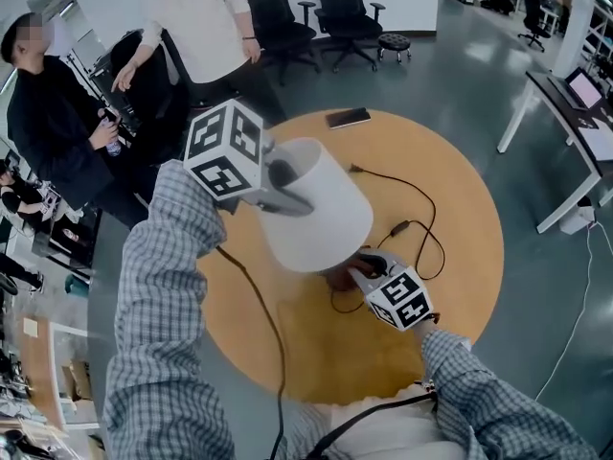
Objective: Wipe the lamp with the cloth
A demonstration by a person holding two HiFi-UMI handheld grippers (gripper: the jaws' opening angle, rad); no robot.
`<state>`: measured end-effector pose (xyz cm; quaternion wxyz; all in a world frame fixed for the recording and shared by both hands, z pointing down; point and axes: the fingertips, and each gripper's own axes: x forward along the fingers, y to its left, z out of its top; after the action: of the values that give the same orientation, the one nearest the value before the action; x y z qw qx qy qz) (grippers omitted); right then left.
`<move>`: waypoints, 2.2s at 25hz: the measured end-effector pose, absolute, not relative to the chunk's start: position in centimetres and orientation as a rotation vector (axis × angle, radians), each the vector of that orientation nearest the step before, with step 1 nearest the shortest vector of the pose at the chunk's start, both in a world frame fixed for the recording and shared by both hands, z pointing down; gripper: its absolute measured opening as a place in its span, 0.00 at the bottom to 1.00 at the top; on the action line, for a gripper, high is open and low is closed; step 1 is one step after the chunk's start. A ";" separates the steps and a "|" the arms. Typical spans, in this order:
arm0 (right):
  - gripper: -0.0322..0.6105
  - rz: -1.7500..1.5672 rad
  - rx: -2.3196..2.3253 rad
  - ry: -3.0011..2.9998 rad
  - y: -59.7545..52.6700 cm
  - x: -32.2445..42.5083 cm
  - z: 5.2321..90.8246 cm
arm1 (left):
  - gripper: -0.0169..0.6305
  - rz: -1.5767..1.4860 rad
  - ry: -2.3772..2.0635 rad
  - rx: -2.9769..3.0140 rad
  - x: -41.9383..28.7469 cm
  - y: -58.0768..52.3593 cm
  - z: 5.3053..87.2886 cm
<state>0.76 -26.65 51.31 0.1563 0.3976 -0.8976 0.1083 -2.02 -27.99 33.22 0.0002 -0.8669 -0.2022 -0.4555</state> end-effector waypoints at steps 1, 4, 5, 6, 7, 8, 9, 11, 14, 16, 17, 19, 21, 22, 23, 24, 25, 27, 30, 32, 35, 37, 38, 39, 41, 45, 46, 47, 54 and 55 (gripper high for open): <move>0.11 0.318 1.183 -2.564 -27.7 0.4 51.3 | 0.08 -1.423 -0.636 -2.732 -2.2 -28.1 33.2; 0.11 0.337 1.234 -2.521 -29.8 0.0 52.1 | 0.08 -1.402 -0.644 -2.747 -2.7 -28.3 33.1; 0.11 0.347 1.226 -2.501 -30.0 0.0 52.9 | 0.08 -1.398 -0.645 -2.751 -2.9 -28.4 33.1; 0.11 0.357 1.214 -2.481 -30.0 0.1 53.8 | 0.08 -1.394 -0.646 -2.756 -2.9 -28.4 33.1; 0.11 0.361 1.196 -2.459 -29.8 0.3 54.8 | 0.08 -1.390 -0.646 -2.760 -2.9 -28.5 33.2; 0.11 0.359 1.172 -2.432 -29.5 0.5 56.0 | 0.08 -1.385 -0.646 -2.763 -2.9 -28.6 33.4; 0.11 0.357 1.148 -2.400 -29.1 0.8 57.2 | 0.08 -1.381 -0.645 -2.766 -2.9 -28.7 33.4; 0.11 0.365 1.115 -2.340 -28.3 1.4 59.3 | 0.09 -1.375 -0.646 -2.767 -3.0 -28.8 33.4; 0.11 0.380 1.096 -2.287 -27.7 2.0 60.5 | 0.09 -1.375 -0.655 -2.761 -3.0 -28.8 33.1; 0.11 0.365 1.093 -2.298 -27.7 2.0 59.7 | 0.09 -1.380 -0.661 -2.755 -3.0 -28.7 33.0; 0.11 0.351 1.101 -2.328 -27.9 1.8 58.7 | 0.09 -1.383 -0.664 -2.752 -2.9 -28.6 33.0; 0.11 0.306 1.128 -2.425 -28.6 0.9 55.5 | 0.09 -1.389 -0.665 -2.744 -2.8 -28.5 33.1; 0.11 0.252 1.159 -2.526 -29.5 -0.1 51.9 | 0.09 -1.393 -0.660 -2.740 -2.7 -28.5 33.1; 0.11 0.235 1.175 -2.566 -29.8 -0.5 50.3 | 0.09 -1.395 -0.659 -2.740 -2.6 -28.6 33.1; 0.11 0.226 1.188 -2.594 -30.0 -0.9 49.2 | 0.09 -1.397 -0.658 -2.740 -2.6 -28.6 33.0; 0.11 0.222 1.193 -2.604 -30.2 -1.2 48.7 | 0.09 -1.398 -0.657 -2.740 -2.7 -28.6 33.0; 0.11 0.222 1.187 -2.594 -30.2 -1.4 48.8 | 0.09 -1.399 -0.656 -2.738 -2.7 -28.5 33.0; 0.11 0.244 1.164 -2.535 -29.9 -1.3 50.8 | 0.09 -1.401 -0.651 -2.735 -2.6 -28.5 33.0; 0.11 0.319 1.115 -2.410 -28.5 0.0 55.4 | 0.09 -1.404 -0.651 -2.729 -2.3 -28.2 33.1; 0.11 0.307 1.032 -2.308 -26.8 0.7 58.0 | 0.09 -1.406 -0.651 -2.723 -2.1 -28.0 33.2; 0.11 0.320 1.001 -2.248 -25.4 1.5 59.9 | 0.09 -1.410 -0.650 -2.713 -2.0 -27.7 33.2; 0.11 0.303 0.993 -2.260 -25.4 1.6 59.2 | 0.09 -1.414 -0.638 -2.702 -1.9 -27.5 33.2; 0.11 0.284 0.982 -2.274 -25.3 1.5 58.5 | 0.09 -1.415 -0.629 -2.693 -1.9 -27.4 33.2; 0.11 0.269 0.971 -2.292 -25.0 1.5 57.7 | 0.09 -1.418 -0.619 -2.683 -1.8 -27.1 33.2; 0.11 0.263 0.961 -2.328 -24.0 1.8 56.4 | 0.09 -1.428 -0.607 -2.656 -1.8 -26.2 33.2; 0.11 0.256 0.985 -2.360 -21.3 4.0 55.3 | 0.09 -1.461 -0.599 -2.566 -1.3 -23.6 33.6; 0.11 0.253 0.992 -2.368 -20.6 4.6 55.1 | 0.09 -1.466 -0.597 -2.536 -0.9 -22.9 33.7; 0.11 0.250 0.998 -2.376 -19.9 5.1 54.8 | 0.10 -1.472 -0.596 -2.505 -0.5 -22.3 33.9; 0.11 0.336 1.070 -2.374 -15.4 8.1 54.3 | 0.10 -1.539 -0.607 -2.363 0.9 -19.4 34.8; 0.11 0.354 1.088 -2.370 -14.9 8.5 54.4 | 0.10 -1.545 -0.611 -2.351 1.1 -19.1 34.9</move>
<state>8.53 -14.88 54.39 0.2520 0.4001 -0.8715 0.1303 1.09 -19.15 34.89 0.1311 -0.8096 -0.2104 -0.5321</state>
